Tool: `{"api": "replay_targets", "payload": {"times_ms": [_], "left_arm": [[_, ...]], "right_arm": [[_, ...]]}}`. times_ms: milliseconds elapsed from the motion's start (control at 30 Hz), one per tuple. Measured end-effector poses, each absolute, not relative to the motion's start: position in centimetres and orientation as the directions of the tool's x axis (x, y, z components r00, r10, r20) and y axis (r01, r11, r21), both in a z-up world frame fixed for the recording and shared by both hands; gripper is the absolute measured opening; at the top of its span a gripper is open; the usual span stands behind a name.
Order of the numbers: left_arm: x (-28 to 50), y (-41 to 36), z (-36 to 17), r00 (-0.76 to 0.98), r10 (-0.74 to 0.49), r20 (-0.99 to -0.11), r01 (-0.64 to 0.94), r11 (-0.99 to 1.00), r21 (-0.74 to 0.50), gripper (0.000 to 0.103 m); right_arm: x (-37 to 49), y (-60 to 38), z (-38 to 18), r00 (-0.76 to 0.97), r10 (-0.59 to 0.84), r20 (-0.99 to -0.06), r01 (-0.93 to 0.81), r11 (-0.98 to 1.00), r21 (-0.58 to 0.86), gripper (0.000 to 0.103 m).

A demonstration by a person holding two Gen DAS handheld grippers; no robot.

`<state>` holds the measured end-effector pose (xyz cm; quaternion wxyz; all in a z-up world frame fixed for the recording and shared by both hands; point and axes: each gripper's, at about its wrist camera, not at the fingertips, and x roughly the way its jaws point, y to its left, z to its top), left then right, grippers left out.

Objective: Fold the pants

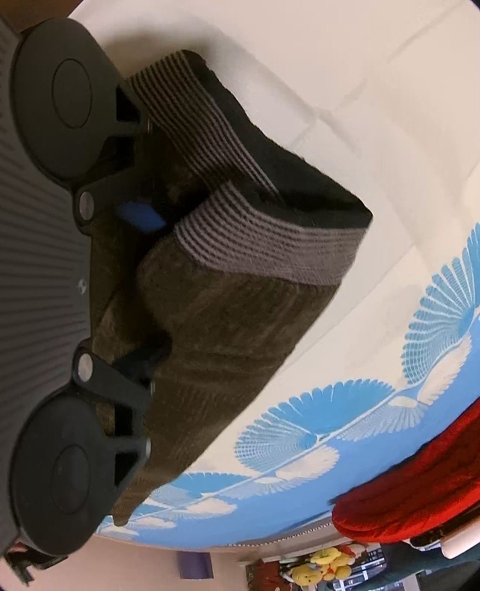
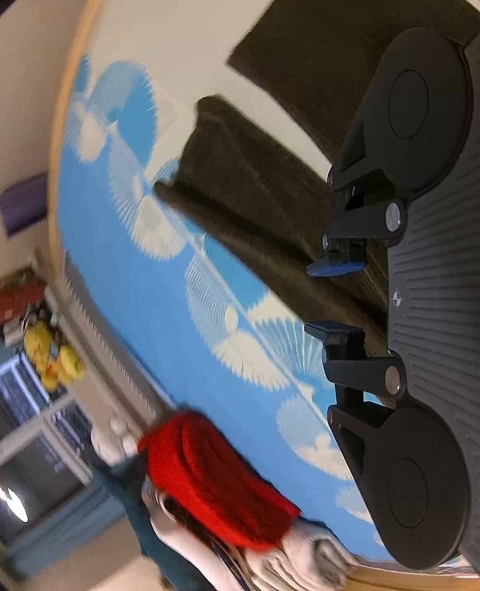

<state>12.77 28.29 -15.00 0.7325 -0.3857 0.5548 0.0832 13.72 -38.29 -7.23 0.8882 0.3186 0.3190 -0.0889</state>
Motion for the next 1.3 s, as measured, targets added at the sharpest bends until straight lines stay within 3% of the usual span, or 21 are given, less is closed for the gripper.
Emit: {"api": "replay_targets", "payload": {"times_ms": [33,67,133,333,400,433,767,800,867,1300], "left_arm": [[12.9,28.2,-14.6,0.377,-0.286,-0.881,-0.546,0.700,-0.460,0.043],[13.0,28.1,-14.1,0.381,-0.251,-0.890,-0.543,0.718,-0.435,0.027],[13.4,28.0,-13.4,0.390,-0.213,-0.896,-0.542,0.733,-0.410,0.020],[14.7,27.5,-12.7,0.396,-0.179,-0.901,-0.558,0.732,-0.391,0.023],[15.0,27.4,-13.4,0.363,-0.194,-0.912,-0.568,0.729,-0.381,0.037],[15.2,27.3,-13.7,0.342,-0.196,-0.919,-0.570,0.735,-0.368,0.039],[16.3,27.3,-14.7,0.301,-0.185,-0.935,-0.564,0.757,-0.331,0.038],[16.4,27.2,-14.7,0.300,-0.182,-0.936,-0.562,0.760,-0.328,0.038],[16.5,27.0,-14.5,0.299,-0.171,-0.939,-0.554,0.770,-0.317,0.036],[15.7,27.0,-11.6,0.363,-0.145,-0.920,-0.501,0.802,-0.325,0.014]], "right_arm": [[14.2,-38.7,-8.0,0.784,0.051,-0.618,0.368,0.765,0.529,0.030],[14.9,-39.0,-8.9,0.783,0.049,-0.620,0.378,0.755,0.536,0.031],[16.3,-39.6,-10.2,0.760,0.039,-0.648,0.420,0.732,0.537,0.033],[21.6,-40.0,-12.7,0.749,0.013,-0.663,0.406,0.780,0.475,0.045],[23.0,-40.4,-13.8,0.730,0.006,-0.683,0.426,0.777,0.463,0.046],[23.6,-40.5,-14.5,0.719,0.006,-0.695,0.439,0.771,0.461,0.046],[27.0,-40.7,-16.9,0.690,-0.004,-0.724,0.485,0.746,0.457,0.047],[27.1,-40.7,-16.8,0.692,-0.005,-0.722,0.483,0.746,0.458,0.044],[27.1,-40.7,-16.7,0.697,-0.022,-0.717,0.484,0.752,0.448,0.017],[23.6,-40.9,-10.5,0.773,-0.030,-0.634,0.428,0.762,0.485,0.010]]}}
